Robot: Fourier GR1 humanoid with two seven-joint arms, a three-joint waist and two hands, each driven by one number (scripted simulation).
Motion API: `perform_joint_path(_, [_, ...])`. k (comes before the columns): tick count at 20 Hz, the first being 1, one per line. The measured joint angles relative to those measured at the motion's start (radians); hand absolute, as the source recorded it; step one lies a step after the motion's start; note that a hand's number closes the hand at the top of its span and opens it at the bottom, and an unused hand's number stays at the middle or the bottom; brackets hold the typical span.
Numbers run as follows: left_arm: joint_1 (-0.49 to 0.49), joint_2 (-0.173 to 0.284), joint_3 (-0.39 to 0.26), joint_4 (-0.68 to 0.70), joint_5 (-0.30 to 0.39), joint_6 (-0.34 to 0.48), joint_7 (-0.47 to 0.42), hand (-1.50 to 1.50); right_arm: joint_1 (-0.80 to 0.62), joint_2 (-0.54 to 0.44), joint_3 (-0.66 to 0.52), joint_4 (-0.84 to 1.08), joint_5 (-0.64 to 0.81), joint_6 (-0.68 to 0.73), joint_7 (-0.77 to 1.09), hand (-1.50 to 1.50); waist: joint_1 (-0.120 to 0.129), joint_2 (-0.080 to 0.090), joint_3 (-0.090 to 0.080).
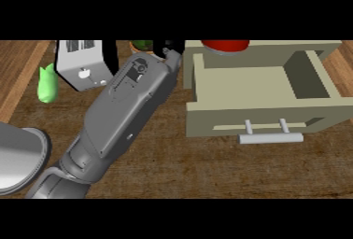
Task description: Pick up the can, place it into the drawer and close the drawer
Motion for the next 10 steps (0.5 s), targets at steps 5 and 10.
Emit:
perform_joint_path(5, [-0.084,0.000,-0.058,0.084,0.092,0.037,-0.026,1.50,0.006,0.007,0.011,0.002,0.011,0.001,-0.012,-1.50,-0.008,0.001,0.000])
perform_joint_path(10, [-0.151,0.000,-0.101,0.176,0.175,0.063,-0.065,1.50,-0.016,-0.006,0.005,0.009,0.011,-0.003,-0.002,-1.50,-0.016,0.003,0.001])
